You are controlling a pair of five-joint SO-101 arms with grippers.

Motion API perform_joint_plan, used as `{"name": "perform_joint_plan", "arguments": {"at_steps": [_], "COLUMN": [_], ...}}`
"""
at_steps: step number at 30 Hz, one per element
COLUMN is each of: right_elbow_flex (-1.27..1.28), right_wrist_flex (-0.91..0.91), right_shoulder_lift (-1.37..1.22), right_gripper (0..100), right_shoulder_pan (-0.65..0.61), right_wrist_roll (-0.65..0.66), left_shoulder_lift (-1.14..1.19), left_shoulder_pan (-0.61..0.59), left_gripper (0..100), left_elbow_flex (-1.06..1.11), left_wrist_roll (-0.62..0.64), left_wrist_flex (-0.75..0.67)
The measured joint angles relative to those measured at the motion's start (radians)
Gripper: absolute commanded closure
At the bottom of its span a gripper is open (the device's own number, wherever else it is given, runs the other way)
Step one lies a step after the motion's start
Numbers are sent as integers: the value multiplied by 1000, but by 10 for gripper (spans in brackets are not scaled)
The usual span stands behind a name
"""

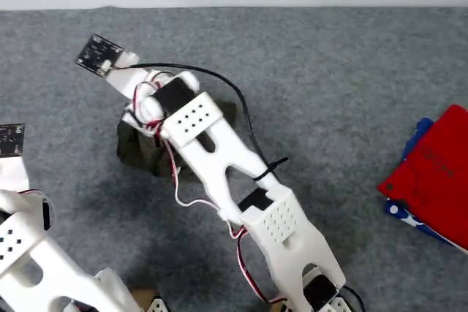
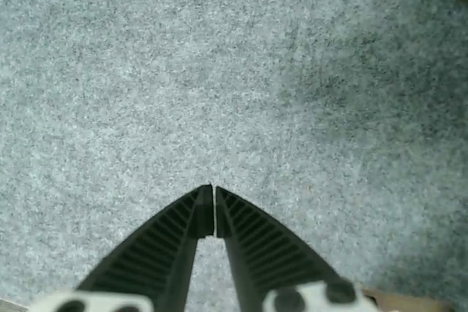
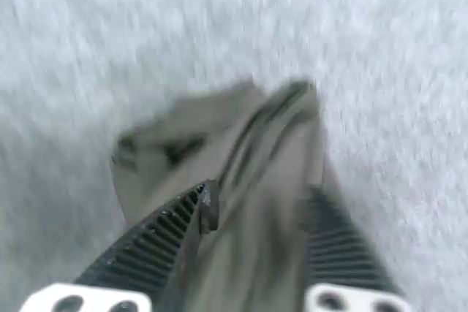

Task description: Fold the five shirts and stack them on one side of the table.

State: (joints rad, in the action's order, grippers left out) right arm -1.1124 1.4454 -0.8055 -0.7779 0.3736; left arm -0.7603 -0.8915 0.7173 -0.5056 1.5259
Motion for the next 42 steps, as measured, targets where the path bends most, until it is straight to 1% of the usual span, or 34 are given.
{"name": "perform_joint_plan", "arguments": {"at_steps": [1,3,6,9,12,17,21,25,29,34,38,42], "right_elbow_flex": [-2,-2,-2,-2,-2,-2,-37,-115,-167,-167,-71,126], "right_wrist_flex": [23,83,149,150,98,2,-5,66,175,307,310,310], "right_shoulder_lift": [-11,-38,-83,-152,-199,-204,-189,-135,-124,-124,-83,-9], "right_gripper": [969,991,988,988,988,988,988,987,988,989,989,989], "right_shoulder_pan": [14,38,55,46,0,-130,-166,-138,-52,52,98,114], "right_wrist_roll": [29,80,103,110,110,110,110,112,115,112,114,112], "left_shoulder_lift": [0,0,0,0,0,0,0,0,0,0,0,0], "left_shoulder_pan": [0,0,0,0,0,0,0,0,0,0,0,0], "left_gripper": [980,980,980,980,980,980,980,980,980,980,980,980], "left_elbow_flex": [0,0,0,0,0,0,0,0,0,0,0,0], "left_wrist_roll": [0,0,0,26,55,68,68,68,68,68,68,68], "left_wrist_flex": [0,0,0,0,0,0,0,0,0,0,0,0]}}
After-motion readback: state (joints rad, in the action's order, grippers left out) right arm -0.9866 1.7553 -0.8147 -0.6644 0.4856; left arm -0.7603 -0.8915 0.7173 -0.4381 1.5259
